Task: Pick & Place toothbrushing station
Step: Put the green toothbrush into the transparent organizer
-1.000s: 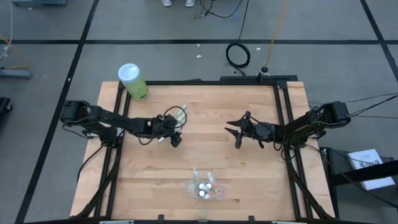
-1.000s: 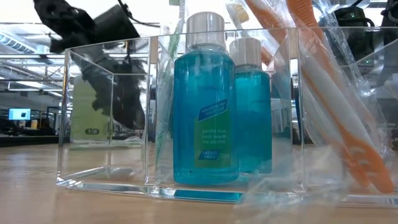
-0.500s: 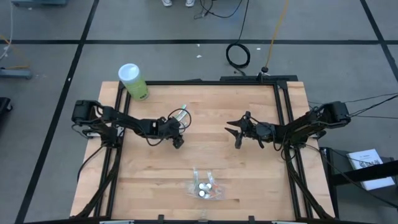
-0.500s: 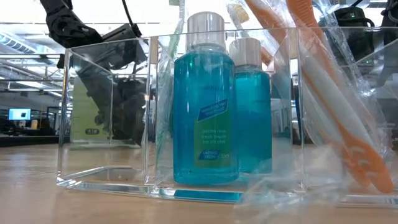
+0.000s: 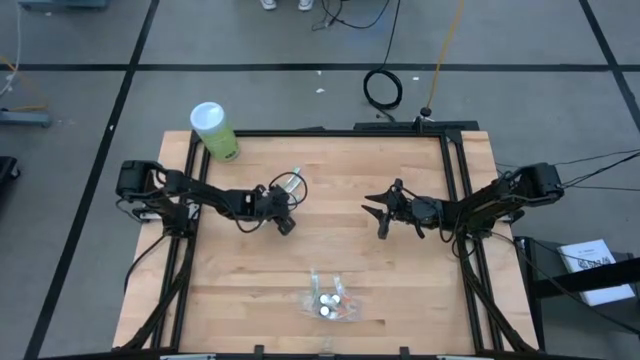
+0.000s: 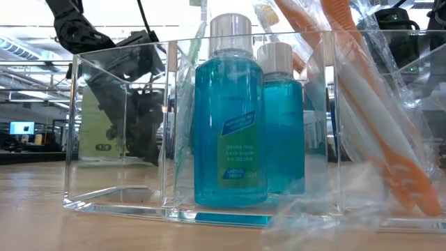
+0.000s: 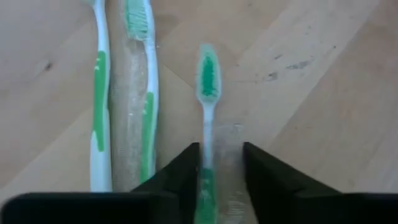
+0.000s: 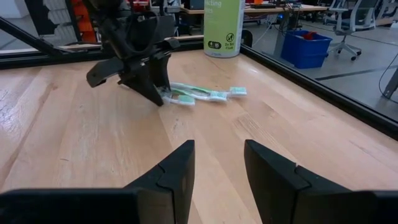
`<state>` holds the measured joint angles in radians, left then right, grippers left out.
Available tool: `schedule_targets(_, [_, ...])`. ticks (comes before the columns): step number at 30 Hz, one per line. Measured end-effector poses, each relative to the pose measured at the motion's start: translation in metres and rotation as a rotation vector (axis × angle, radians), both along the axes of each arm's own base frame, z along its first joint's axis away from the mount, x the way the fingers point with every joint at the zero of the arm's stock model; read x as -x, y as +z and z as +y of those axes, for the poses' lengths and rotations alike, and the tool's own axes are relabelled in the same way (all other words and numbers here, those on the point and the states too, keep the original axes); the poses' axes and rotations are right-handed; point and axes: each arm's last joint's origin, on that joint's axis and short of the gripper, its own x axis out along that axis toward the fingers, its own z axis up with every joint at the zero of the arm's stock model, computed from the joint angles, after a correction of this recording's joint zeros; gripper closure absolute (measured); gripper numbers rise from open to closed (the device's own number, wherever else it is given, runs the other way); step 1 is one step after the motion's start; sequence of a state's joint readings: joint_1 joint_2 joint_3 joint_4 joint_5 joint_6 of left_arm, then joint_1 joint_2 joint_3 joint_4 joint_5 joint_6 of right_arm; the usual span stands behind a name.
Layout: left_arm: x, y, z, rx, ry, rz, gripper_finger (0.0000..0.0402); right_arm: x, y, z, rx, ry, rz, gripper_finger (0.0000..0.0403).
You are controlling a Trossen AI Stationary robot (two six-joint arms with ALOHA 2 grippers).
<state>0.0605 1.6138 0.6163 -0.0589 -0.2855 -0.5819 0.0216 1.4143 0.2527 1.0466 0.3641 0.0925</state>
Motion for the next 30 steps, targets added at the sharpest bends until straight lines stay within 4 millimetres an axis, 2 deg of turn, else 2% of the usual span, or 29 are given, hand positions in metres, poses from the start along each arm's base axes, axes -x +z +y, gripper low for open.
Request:
schedule_targets(8, [0.002,-0.001,0.003,0.034,0.003,0.015,0.0383,0.000,0.000,0.000,0.000,0.000,0.000,0.0273])
schedule_targets(14, [0.000,0.000,0.001,0.040,0.018,-0.013,0.0395,0.000,0.000,0.000,0.000,0.000,0.000,0.0273])
schedule_targets(17, [0.000,0.008,-0.004,0.045,-0.007,-0.049,0.0398,0.000,0.000,0.000,0.000,0.000,0.000,0.0273])
schedule_targets(21, [0.001,0.028,-0.013,0.011,-0.054,-0.110,0.0399,0.000,0.000,0.000,0.000,-0.001,0.000,0.0273])
schedule_targets(25, [0.006,0.058,-0.022,-0.042,-0.071,-0.230,0.0400,0.000,0.000,0.000,0.000,0.000,0.002,0.0273])
schedule_targets(30, [0.018,0.100,-0.044,-0.112,-0.138,-0.435,0.0400,0.000,0.000,0.000,0.000,0.000,0.003,0.0273])
